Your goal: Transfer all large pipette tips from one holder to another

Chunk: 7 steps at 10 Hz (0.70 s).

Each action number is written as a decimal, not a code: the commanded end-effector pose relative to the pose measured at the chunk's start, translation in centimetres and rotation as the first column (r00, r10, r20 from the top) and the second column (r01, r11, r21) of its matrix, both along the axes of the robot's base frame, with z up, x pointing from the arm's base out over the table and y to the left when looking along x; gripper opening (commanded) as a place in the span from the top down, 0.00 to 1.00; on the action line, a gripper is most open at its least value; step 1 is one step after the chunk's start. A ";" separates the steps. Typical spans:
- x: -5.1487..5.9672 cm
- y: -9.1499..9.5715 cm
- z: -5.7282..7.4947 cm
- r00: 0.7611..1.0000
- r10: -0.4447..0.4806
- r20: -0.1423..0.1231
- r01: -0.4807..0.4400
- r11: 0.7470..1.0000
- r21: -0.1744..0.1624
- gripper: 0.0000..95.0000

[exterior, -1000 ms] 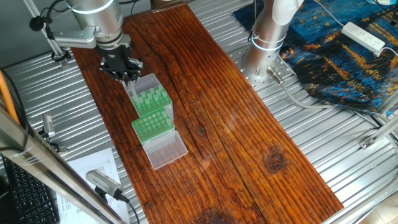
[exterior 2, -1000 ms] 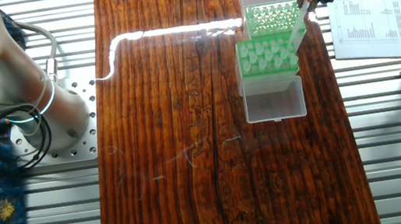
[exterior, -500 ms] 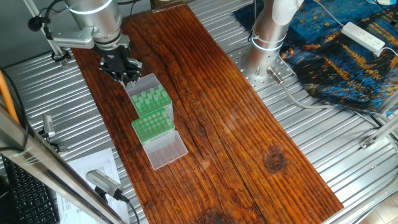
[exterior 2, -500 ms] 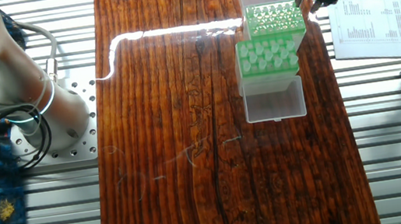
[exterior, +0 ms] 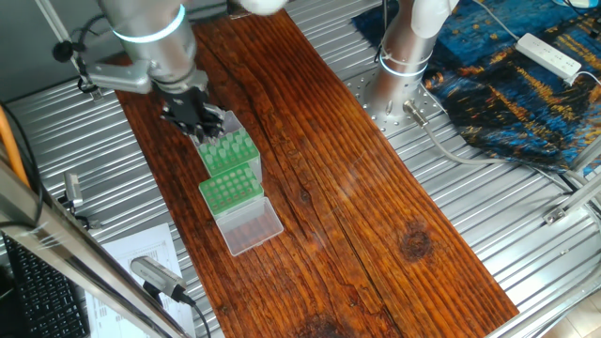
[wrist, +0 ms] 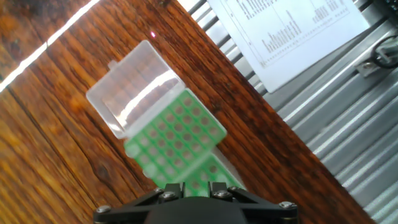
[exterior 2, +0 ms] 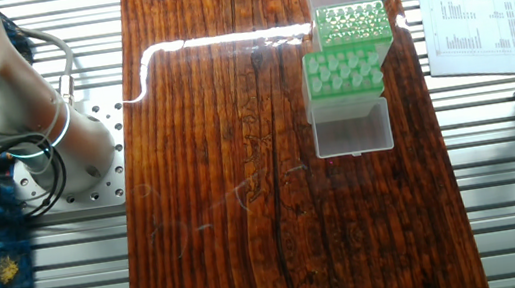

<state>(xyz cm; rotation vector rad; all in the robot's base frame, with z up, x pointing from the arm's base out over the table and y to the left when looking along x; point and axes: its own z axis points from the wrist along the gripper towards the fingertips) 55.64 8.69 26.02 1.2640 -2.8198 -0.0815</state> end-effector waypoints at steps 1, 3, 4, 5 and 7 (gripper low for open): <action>-1.0 1.3 -1.5 0.996 -0.089 -0.008 0.089 0.996 0.010 0.80; -1.8 2.6 -3.2 0.989 -0.148 -0.004 0.148 0.989 0.000 0.80; -2.1 3.0 -3.8 0.986 -0.167 -0.004 0.167 0.986 -0.003 0.80; -2.4 3.5 -4.4 0.983 -0.182 -0.003 0.182 0.983 -0.015 0.80; -3.0 4.2 -5.5 0.975 -0.224 -0.008 0.224 0.974 -0.033 0.80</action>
